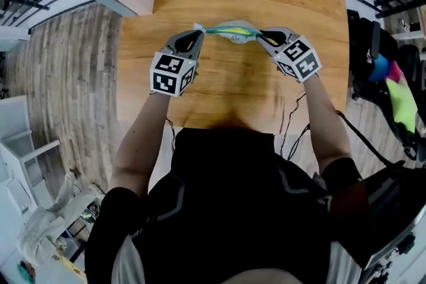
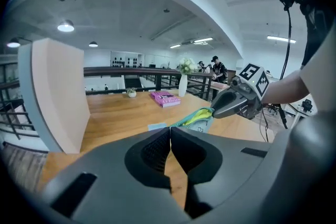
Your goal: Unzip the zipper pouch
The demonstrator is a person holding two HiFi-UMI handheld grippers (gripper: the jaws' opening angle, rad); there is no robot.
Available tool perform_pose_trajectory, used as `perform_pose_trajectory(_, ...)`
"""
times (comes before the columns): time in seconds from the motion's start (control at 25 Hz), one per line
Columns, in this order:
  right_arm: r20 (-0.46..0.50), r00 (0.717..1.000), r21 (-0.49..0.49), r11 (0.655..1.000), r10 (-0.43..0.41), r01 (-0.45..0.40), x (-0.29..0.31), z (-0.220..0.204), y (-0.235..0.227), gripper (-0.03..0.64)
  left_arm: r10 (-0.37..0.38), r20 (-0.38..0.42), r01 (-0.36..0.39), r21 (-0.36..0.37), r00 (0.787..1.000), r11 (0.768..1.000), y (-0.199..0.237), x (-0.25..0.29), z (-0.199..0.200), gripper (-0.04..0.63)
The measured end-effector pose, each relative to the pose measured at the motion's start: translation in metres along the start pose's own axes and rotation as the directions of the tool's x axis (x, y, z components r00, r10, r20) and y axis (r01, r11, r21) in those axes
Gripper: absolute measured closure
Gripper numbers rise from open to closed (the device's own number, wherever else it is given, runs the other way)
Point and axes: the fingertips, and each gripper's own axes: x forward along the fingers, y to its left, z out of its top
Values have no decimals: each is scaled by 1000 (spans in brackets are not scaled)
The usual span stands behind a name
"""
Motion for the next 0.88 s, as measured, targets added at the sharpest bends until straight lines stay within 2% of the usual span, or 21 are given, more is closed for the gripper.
perform_pose_trajectory(0.12,-28,997,35,997,69,-68,12,-28,13,566,-34,-68,31,-52,997,998,-7,10,-38,565)
perform_pose_trajectory(0.28,-97,985,64,988,144,-138,22,-67,34,565,-59,-167,49,-64,984,997,-21,17,-85,565)
perform_pose_trajectory(0.4,-148,970,131,976,191,-172,30,-95,44,565,-73,-235,57,-74,969,996,-28,23,-112,565)
perform_pose_trajectory(0.64,-203,942,274,939,268,-208,38,-134,56,565,-98,-366,71,-87,925,994,-47,31,-156,565)
perform_pose_trajectory(0.8,-169,941,385,898,294,-212,41,-140,58,563,-105,-399,58,-127,911,990,-49,33,-169,565)
perform_pose_trajectory(0.88,-175,941,400,894,291,-203,43,-144,58,561,-104,-409,61,-117,906,991,-51,34,-172,565)
